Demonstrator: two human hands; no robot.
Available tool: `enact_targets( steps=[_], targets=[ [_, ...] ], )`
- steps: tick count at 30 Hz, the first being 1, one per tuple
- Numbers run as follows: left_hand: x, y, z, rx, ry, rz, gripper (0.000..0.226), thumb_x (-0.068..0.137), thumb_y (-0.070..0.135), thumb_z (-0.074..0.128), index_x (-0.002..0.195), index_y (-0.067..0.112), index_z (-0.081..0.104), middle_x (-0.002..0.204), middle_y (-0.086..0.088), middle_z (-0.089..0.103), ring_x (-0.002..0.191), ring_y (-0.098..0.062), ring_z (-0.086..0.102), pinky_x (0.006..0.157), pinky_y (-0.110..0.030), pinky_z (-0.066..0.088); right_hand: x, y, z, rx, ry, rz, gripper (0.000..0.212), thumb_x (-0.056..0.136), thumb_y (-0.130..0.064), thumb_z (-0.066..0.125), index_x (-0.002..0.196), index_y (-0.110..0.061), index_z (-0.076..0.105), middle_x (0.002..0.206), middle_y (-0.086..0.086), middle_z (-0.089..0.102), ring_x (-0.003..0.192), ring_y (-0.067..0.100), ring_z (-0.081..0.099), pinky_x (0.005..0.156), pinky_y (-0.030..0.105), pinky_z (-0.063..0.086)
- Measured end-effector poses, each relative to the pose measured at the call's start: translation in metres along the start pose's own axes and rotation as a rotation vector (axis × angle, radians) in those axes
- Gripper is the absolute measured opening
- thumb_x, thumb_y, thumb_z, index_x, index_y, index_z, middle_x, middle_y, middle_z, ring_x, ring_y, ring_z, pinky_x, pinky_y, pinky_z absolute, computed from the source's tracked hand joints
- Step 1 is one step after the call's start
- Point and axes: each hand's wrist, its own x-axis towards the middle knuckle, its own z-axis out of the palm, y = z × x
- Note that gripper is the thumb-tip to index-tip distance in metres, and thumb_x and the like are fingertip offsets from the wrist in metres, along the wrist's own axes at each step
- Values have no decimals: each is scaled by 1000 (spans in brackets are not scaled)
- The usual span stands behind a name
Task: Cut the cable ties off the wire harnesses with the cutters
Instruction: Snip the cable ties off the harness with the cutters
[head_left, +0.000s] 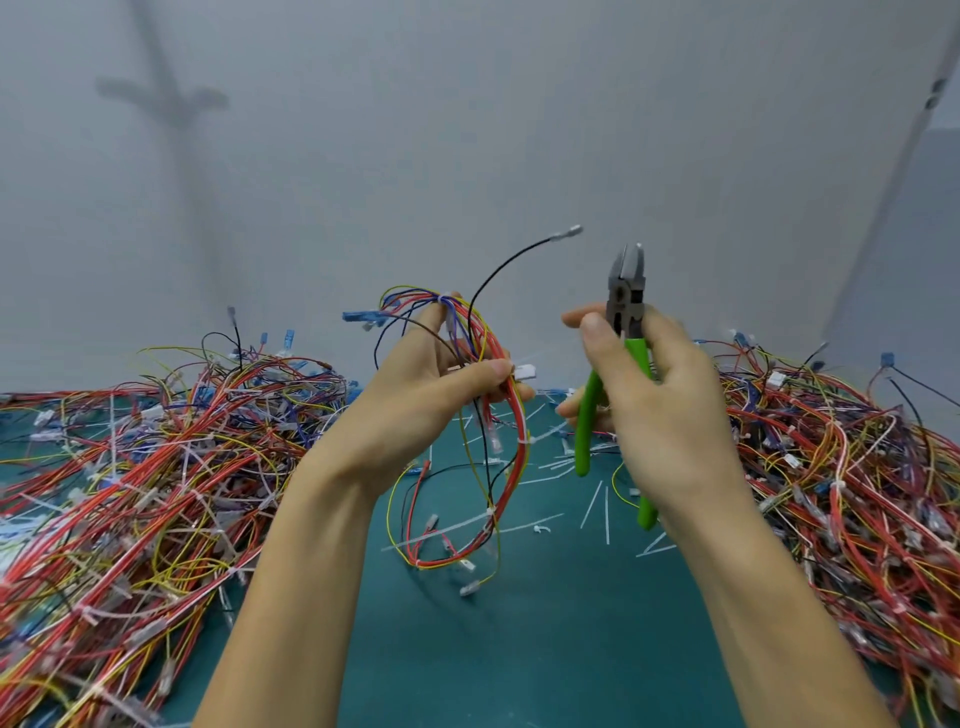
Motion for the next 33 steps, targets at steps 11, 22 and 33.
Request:
enact_targets(
  steps=[11,22,33],
  targets=[
    [-1,6,4,209,87,46,27,94,8,61,116,8,46,99,-10,72,92,-22,71,87,-35,54,-3,-8,-4,27,-291,155,55,102,-51,33,82,-14,67,65,7,67,52,29,61,58,46,55],
    [0,7,5,250,117,177,40,95,8,59,107,41,41,106,-18,66,93,-20,64,85,-20,49,-4,-3,-5,-225,-521,284,59,100,-53,32,74,-14,67,60,3,66,49,24,62,57,41,55],
    [4,7,5,179,129,147,65,88,0,65,141,22,34,85,-1,73,83,-9,70,79,-16,52,-5,-4,-5,-332,-471,264,60,100,-53,31,70,-14,66,57,2,66,46,21,63,54,34,52]
  ],
)
